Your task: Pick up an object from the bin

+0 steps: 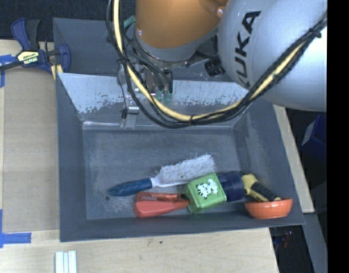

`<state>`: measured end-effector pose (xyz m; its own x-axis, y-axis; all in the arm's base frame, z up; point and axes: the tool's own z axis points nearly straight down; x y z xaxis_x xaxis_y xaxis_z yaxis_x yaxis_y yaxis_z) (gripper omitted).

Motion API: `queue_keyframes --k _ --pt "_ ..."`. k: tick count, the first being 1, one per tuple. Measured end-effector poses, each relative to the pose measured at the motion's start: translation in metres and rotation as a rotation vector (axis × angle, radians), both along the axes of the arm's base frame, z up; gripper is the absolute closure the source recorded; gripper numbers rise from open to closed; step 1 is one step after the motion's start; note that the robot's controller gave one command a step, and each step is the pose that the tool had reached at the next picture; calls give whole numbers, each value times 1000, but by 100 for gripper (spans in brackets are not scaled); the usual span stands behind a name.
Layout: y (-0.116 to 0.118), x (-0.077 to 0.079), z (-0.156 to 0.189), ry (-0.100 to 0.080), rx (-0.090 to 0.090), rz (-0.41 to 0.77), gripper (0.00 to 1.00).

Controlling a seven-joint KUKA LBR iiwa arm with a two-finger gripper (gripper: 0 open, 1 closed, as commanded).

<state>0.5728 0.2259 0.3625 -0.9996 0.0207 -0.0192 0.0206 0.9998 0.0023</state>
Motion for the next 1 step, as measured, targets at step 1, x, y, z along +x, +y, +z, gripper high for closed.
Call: queue_keyframes --k 1 --pt "-25 -36 -81 19 1 -89 0"
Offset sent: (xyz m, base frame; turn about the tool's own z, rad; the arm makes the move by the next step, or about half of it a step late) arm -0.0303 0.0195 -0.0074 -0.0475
